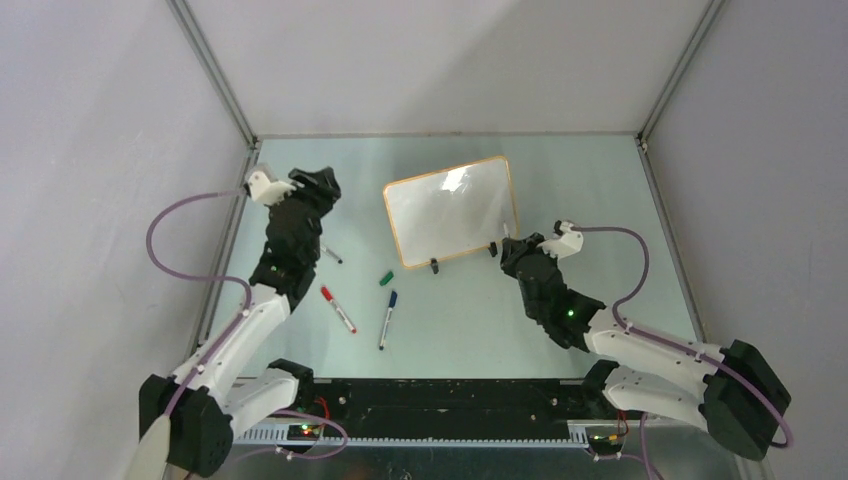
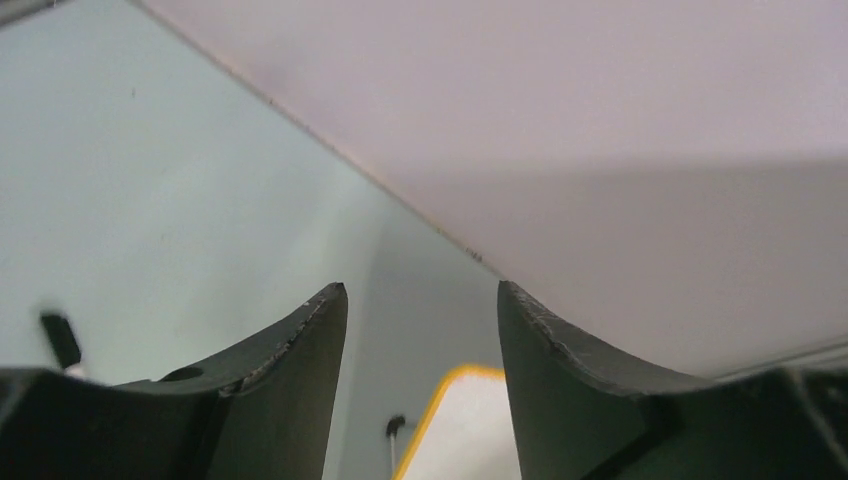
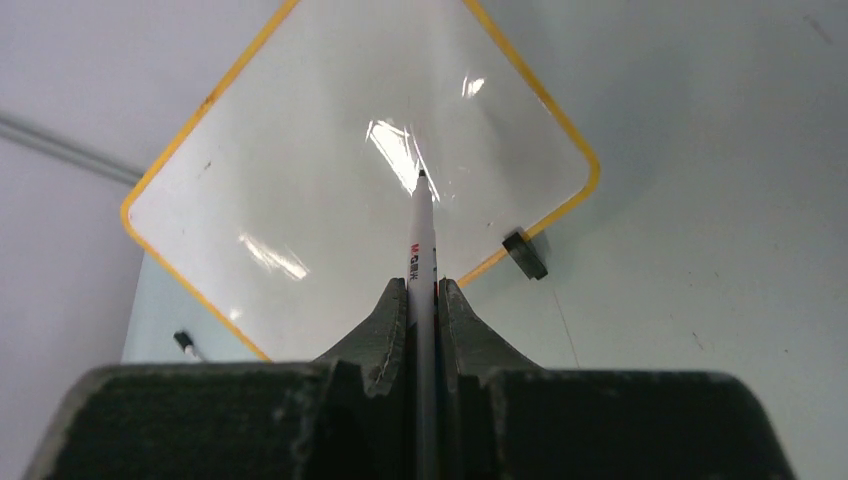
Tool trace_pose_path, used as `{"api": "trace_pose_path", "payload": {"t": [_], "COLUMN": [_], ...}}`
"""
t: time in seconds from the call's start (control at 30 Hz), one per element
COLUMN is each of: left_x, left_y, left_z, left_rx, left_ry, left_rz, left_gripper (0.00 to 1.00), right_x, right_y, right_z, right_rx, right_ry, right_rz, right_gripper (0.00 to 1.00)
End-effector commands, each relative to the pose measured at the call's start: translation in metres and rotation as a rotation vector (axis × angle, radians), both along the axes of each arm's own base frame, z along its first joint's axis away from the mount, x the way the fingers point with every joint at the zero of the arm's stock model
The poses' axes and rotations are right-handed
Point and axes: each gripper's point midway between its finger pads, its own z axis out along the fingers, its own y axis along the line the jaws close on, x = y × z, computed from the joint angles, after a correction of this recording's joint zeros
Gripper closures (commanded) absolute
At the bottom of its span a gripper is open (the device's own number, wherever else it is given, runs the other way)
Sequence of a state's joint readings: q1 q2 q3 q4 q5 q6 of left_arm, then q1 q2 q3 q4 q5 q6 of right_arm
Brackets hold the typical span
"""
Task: Write a sentence on the whiteboard
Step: Place the pen cap at the center of the board, then write a sentence on the whiteboard.
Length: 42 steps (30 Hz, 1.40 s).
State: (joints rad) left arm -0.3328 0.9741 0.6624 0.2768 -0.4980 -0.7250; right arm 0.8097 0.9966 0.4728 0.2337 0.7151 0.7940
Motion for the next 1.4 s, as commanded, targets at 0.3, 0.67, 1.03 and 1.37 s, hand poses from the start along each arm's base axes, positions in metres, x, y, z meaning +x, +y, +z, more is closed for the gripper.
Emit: {"api": "trace_pose_path", "payload": {"t": [0.3,0.67,1.03,1.37], "left_x": [0.038,0.029,0.068,0.090], "left_y": [-0.017,-0.023,-0.012,-0.045], "left_z": [-0.001,-0.045,-0.006,-0.032], "left_rx": [0.039,0.139,0.175,0.082], "left_ry": [0.007,-0.171,-0.223,-0.145], "left_rz": [-0.240,-0.295,-0.250,-0.467], "left_gripper": [0.01,0.01,0.01,0.01], "right_x": [0.025,0.044,0.099,0.123], "right_y": [0.002,0.048,0.045,0.026], "right_z": [0.090,0.203,0.309,0.238], "right_rx": [-0.172,-0.145,-0.201,-0.310], "right_ry": [-0.178,-0.354,-0.515,-0.283], "right_rz": [0.012,0.269,0.176,0.282], "right_gripper": [1.00,1.00,1.00,1.00]}}
